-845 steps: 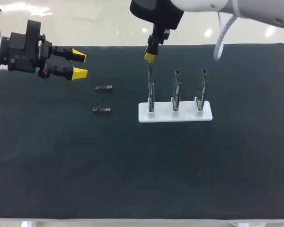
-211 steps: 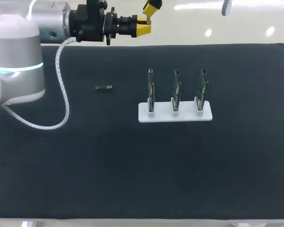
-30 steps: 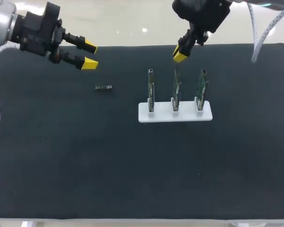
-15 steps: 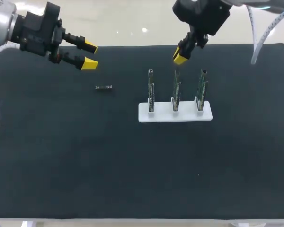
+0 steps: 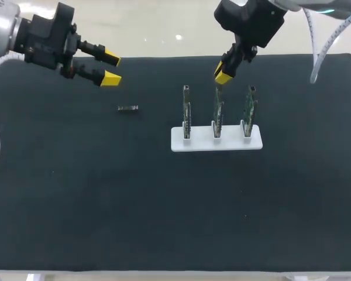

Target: Pick up the optical module with the left hand, and insert it into the network port with the right hand.

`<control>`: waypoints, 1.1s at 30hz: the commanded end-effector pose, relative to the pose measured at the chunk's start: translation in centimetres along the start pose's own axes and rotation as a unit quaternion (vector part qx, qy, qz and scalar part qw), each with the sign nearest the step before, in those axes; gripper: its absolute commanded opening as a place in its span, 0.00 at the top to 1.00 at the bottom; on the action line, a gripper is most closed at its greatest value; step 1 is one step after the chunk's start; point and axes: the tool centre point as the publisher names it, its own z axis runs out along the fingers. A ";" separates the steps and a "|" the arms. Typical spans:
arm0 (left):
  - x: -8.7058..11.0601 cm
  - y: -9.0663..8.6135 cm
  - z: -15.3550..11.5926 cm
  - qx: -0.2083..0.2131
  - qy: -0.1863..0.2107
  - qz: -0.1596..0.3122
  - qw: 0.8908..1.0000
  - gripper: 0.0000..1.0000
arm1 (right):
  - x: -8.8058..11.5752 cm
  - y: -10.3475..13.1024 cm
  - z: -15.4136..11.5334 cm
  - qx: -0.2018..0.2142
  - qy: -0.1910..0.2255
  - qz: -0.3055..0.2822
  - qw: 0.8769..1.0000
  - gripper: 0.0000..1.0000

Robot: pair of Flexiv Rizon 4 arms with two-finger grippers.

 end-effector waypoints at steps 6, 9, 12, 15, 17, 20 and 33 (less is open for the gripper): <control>-0.1 0.1 0.1 0.001 0.002 -0.001 1.000 0.00 | -1.3 0.4 -1.9 0.016 0.009 0.003 1.000 0.00; -0.1 0.1 0.1 0.001 0.002 -0.001 1.000 0.00 | -1.7 0.5 -2.6 0.024 0.013 0.002 1.000 0.00; -0.1 0.1 0.1 0.001 0.002 -0.001 1.000 0.00 | -2.1 0.6 -3.1 0.032 0.015 -0.001 0.999 1.00; -0.1 0.1 0.1 0.001 0.002 -0.001 1.000 0.00 | -2.3 0.6 -3.2 0.032 0.019 -0.004 0.999 1.00; -0.1 0.1 0.1 0.001 0.002 -0.001 1.000 0.00 | -2.2 0.5 -3.1 0.031 0.019 -0.003 0.999 1.00; -0.1 0.1 0.1 0.001 0.002 -0.001 1.000 0.00 | -2.1 0.3 -2.7 0.030 0.017 -0.004 0.999 1.00; -0.1 0.1 0.1 0.001 0.002 -0.001 1.000 0.00 | -1.4 -0.4 -0.9 0.017 0.014 -0.005 1.000 1.00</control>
